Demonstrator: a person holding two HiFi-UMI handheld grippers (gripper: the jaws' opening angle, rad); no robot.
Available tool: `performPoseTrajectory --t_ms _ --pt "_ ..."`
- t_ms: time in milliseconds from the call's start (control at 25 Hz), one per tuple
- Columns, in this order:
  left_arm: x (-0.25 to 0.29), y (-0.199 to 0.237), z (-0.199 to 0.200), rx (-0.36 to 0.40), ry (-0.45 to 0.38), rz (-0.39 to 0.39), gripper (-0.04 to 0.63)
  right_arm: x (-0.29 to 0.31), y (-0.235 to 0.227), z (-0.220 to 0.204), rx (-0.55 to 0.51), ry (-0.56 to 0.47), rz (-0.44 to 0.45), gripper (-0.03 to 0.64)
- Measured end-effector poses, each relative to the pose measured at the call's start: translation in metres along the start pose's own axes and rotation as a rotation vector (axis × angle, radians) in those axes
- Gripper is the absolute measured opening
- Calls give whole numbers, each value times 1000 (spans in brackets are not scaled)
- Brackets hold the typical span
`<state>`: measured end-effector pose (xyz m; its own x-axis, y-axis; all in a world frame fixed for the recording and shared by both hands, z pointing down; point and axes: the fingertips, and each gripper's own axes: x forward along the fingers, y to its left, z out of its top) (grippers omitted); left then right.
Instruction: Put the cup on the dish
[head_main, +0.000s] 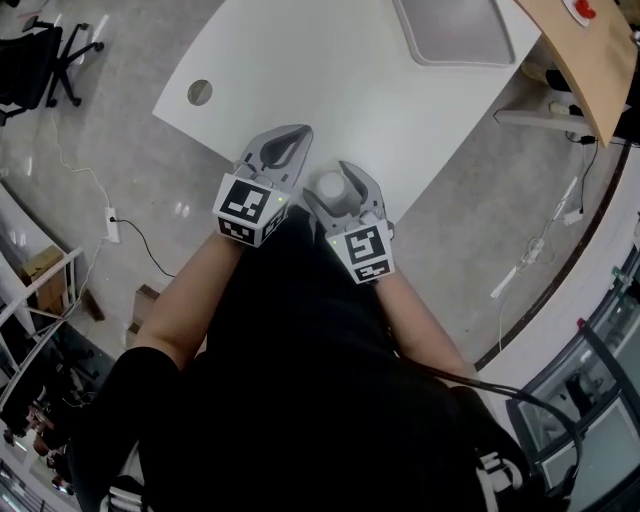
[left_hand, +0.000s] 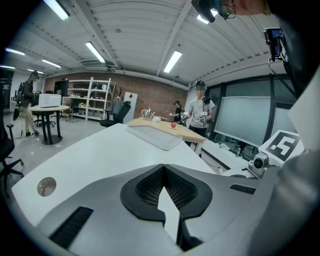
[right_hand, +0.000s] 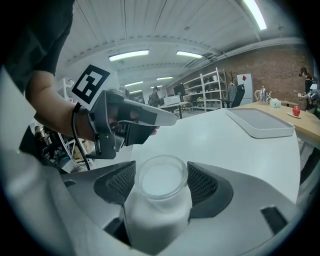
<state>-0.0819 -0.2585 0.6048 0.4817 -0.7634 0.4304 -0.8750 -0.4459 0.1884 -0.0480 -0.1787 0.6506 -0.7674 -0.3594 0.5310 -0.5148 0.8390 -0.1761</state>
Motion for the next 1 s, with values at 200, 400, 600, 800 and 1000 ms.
performPoseTrajectory --t_ms 200,400,600,800,1000 --pt "8 5 -25 -18 29 -1 8 11 -5 -13 6 -5 -17 267" --pt "9 10 -45 -22 66 -13 8 14 -7 -13 -10 -18 -27 267" --pt "14 11 -60 -40 83 -23 8 21 -8 -19 -21 -28 -7 267" --pt "14 13 -57 -48 86 -30 8 23 -5 -15 -53 -17 5 267" --pt "16 15 -42 -20 61 -43 8 16 -11 -7 -31 -30 -23 265"
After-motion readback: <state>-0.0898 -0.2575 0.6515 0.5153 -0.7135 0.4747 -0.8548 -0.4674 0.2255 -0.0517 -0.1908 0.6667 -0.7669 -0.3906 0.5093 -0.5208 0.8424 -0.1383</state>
